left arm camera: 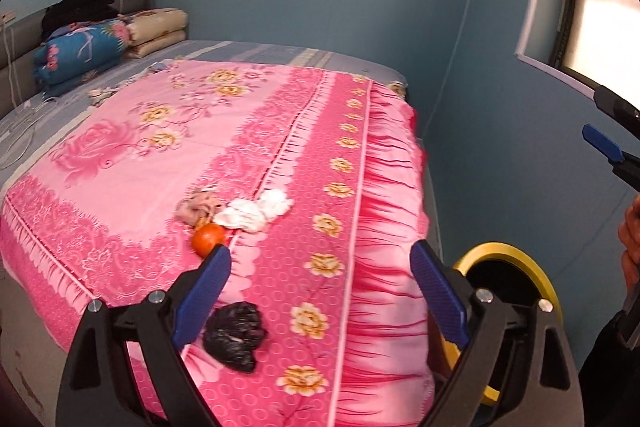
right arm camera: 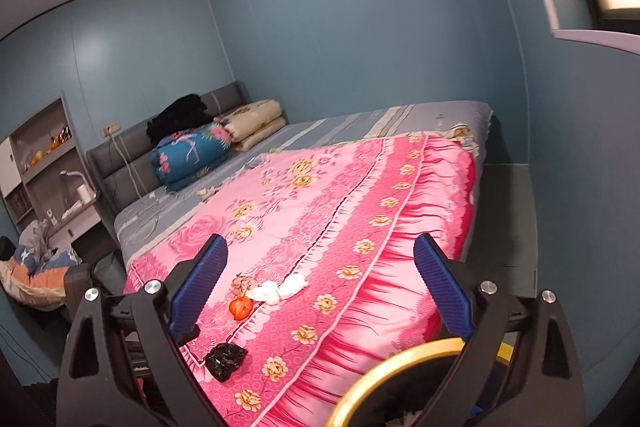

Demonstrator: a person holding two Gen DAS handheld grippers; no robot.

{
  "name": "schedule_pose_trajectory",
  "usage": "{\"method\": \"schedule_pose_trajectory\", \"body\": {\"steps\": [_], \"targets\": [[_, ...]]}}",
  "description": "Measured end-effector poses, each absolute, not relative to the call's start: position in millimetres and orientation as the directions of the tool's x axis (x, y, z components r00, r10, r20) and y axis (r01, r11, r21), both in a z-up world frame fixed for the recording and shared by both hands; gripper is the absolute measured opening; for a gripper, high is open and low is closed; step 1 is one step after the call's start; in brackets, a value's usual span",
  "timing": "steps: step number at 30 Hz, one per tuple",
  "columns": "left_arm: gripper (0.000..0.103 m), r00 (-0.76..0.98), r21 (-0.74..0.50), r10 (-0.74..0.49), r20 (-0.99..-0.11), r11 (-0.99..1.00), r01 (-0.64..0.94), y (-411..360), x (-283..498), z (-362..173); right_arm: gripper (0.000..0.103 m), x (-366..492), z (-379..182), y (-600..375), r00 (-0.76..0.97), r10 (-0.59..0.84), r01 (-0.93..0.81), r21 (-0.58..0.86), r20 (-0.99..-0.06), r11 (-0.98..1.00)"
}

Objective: Collect trash
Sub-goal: 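Move both grippers back over the black plastic bag on the bed, then grasp the black plastic bag with the left gripper while the right gripper grasps the white tissue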

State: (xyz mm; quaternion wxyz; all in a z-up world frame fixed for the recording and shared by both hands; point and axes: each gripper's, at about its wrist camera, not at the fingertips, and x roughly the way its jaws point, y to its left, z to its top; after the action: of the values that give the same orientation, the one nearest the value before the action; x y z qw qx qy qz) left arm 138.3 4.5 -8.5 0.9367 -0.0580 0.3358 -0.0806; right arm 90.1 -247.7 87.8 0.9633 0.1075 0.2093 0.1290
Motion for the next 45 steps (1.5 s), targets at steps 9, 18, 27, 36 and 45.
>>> {"method": "schedule_pose_trajectory", "body": {"steps": [9,18,27,36,45], "targets": [[0.087,0.751,-0.173,-0.133,-0.647,0.985,0.025,54,143,-33,0.094,159,70,-189,0.818,0.323,-0.239,0.231,-0.476,0.943],[0.087,0.709,-0.166,-0.104,-0.698,0.986,-0.019,85,157,-70,0.094,235,29,-138,0.705,0.37,-0.258,0.266,-0.605,0.929],[0.087,0.657,-0.202,-0.138,-0.741,0.979,-0.023,101,172,-107,0.094,290,-24,-97,0.609,0.361,-0.237,0.272,-0.707,0.933],[0.087,0.622,-0.211,-0.161,-0.767,0.977,-0.007,100,182,-135,0.094,344,-87,-61,0.505,0.326,-0.205,0.256,-0.799,0.945],[0.087,0.58,-0.233,-0.208,-0.788,0.972,0.034,89,195,-156,0.094,389,-144,-32,0.415,0.259,-0.193,0.194,-0.872,0.962]]}}
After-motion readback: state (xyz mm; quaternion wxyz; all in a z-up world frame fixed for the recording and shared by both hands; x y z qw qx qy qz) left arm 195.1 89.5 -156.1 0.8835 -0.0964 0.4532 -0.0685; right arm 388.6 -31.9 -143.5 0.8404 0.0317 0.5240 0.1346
